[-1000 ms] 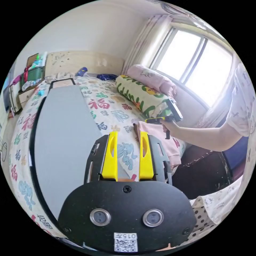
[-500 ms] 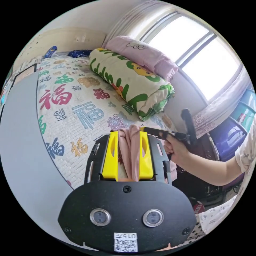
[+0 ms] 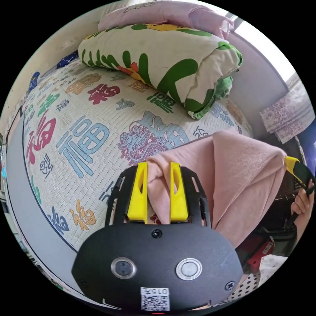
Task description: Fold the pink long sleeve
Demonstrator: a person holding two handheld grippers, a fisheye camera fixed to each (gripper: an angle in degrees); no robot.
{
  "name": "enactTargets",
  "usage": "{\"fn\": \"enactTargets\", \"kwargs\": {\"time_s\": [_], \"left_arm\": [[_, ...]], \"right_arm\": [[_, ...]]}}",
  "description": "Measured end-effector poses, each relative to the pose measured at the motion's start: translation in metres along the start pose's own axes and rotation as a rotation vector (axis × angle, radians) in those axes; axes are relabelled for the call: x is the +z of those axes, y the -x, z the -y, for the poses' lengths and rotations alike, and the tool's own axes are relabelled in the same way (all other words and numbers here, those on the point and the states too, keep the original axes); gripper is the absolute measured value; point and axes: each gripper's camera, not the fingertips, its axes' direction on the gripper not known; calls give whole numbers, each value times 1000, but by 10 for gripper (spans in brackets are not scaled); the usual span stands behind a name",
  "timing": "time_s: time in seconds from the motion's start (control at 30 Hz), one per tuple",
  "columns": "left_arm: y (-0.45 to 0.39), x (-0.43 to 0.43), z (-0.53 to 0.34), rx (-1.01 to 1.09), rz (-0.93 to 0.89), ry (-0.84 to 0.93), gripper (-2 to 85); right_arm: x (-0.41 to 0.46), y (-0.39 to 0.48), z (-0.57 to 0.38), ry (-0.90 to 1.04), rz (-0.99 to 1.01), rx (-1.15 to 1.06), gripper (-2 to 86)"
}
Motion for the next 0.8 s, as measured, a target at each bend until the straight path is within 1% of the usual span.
{"fn": "enactTargets", "kwargs": {"time_s": [0.03, 0.07, 0.13, 0.2, 0.23, 0.3, 0.33, 0.37, 0.4, 0.43, 0.5, 0.53, 0.57, 0.6, 0.63, 0.7, 0.73, 0.8], "left_arm": [[-1, 1, -4, 4, 6, -4, 79], [-1, 3, -12, 8, -7, -12, 53], [8, -5, -24, -43, -75, -52, 33], [20, -33, -53, -118, -217, -168, 22], [22, -42, -63, -139, -251, -200, 20], [33, -95, -115, -282, -447, -339, 14], [33, -112, -131, -310, -484, -374, 12], [29, -150, -165, -323, -498, -440, 11], [26, -191, -203, -322, -473, -511, 9], [26, -211, -222, -320, -467, -545, 9], [38, -289, -302, -330, -430, -660, 7], [44, -307, -322, -340, -421, -686, 7], [58, -342, -363, -357, -405, -733, 6], [71, -377, -403, -380, -372, -769, 5], [77, -394, -423, -387, -355, -779, 5], [88, -467, -500, -371, -246, -795, 3], [89, -485, -519, -361, -212, -796, 2], [95, -547, -592, -358, -135, -804, 0]], "right_arm": [[-6, 4, -3, -5, 0, -5, 1], [-20, 12, -9, -17, -2, -24, 1], [-44, 26, -19, -45, 10, -61, 1], [-84, 42, -30, -87, 72, -83, 0], [-96, 43, -31, -92, 100, -65, 0], [-150, 50, -38, -118, 246, 15, -1], [-166, 54, -42, -138, 271, 9, -1], [-201, 67, -51, -189, 302, -28, -2], [-236, 80, -60, -237, 325, -75, -2], [-252, 87, -65, -259, 337, -97, -2], [-301, 109, -86, -334, 407, -144, -1], [-308, 114, -92, -344, 429, -148, -1], [-319, 123, -103, -358, 460, -158, 0], [-323, 131, -114, -368, 476, -173, 0], [-323, 135, -118, -367, 491, -163, 0], [-306, 146, -139, -347, 583, -114, 1], [-298, 149, -145, -340, 619, -94, 1], [-263, 166, -171, -285, 766, -43, 1]]}}
